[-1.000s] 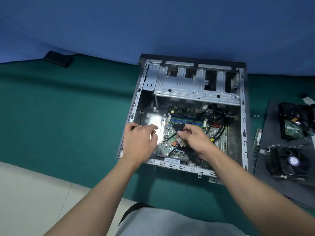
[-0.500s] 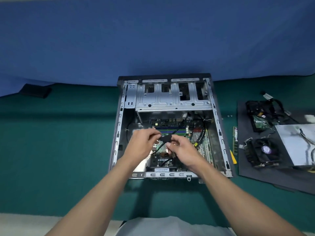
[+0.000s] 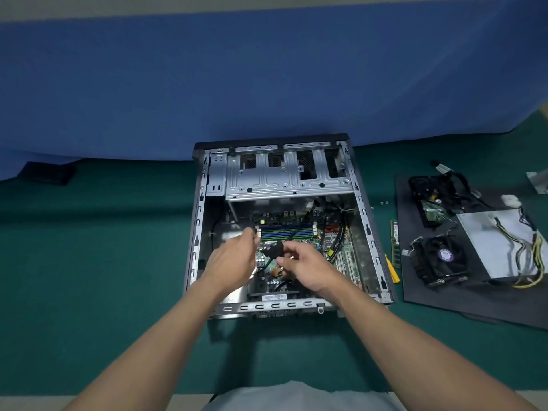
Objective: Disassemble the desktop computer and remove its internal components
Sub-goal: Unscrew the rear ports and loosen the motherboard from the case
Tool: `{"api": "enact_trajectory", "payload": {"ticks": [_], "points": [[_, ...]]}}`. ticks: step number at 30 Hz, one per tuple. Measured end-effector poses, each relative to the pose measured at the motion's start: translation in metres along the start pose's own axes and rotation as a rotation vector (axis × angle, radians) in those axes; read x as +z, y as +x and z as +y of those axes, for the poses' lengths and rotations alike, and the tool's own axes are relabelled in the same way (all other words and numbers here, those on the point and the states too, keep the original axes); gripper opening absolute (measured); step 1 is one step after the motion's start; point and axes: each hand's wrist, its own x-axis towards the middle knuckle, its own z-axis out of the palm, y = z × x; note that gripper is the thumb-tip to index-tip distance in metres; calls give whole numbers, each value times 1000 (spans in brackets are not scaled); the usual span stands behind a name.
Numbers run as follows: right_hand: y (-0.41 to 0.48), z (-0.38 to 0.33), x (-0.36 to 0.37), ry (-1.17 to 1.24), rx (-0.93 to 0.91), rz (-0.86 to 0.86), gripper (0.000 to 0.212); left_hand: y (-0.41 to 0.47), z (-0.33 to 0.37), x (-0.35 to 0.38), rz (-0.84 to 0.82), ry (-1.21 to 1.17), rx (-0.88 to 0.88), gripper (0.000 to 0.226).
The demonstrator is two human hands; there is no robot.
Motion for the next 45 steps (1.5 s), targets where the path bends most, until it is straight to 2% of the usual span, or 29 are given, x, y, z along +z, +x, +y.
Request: {"api": "enact_trajectory", "payload": {"ticks": [3, 6, 10, 13, 17, 20, 24, 30, 33, 36, 38, 40, 42, 45], "points": [[2, 2, 0, 35, 33, 32, 13, 1, 7, -4, 45, -180, -99, 26], [10, 6, -1, 56, 162, 102, 13, 0, 19, -8, 89, -313, -119, 25], [16, 14, -8, 226, 334, 183, 18, 3, 38, -1, 103, -318, -89, 21], [15, 12, -18, 509, 312, 259, 18, 9, 56, 5, 108, -241, -42, 20], [-10, 4, -44, 926, 156, 169, 16, 23, 83, 9, 169, -91, 95, 18], [-33, 7, -68, 999, 88, 210, 13, 36, 109, 10, 191, -26, 254, 13], [-51, 17, -102, 1115, 100, 317, 15, 52, 141, 11, 202, 4, 462, 9], [-58, 49, -135, 947, 75, 421, 11, 71, 178, 29, 180, 17, 617, 15], [-49, 78, -144, 817, 185, 601, 10, 75, 179, 46, 61, 152, 514, 49], [-33, 112, -144, 384, 369, 728, 14, 72, 169, 54, -12, 219, 444, 66], [-25, 125, -142, -38, 423, 674, 16, 71, 163, 55, -37, 202, 455, 66], [-19, 128, -139, -348, 439, 571, 21, 71, 160, 54, -62, 176, 454, 65], [-12, 125, -137, -506, 442, 521, 22, 69, 157, 53, -89, 160, 453, 64], [-4, 116, -134, -644, 456, 539, 23, 56, 151, 54, -95, 135, 465, 63]]}}
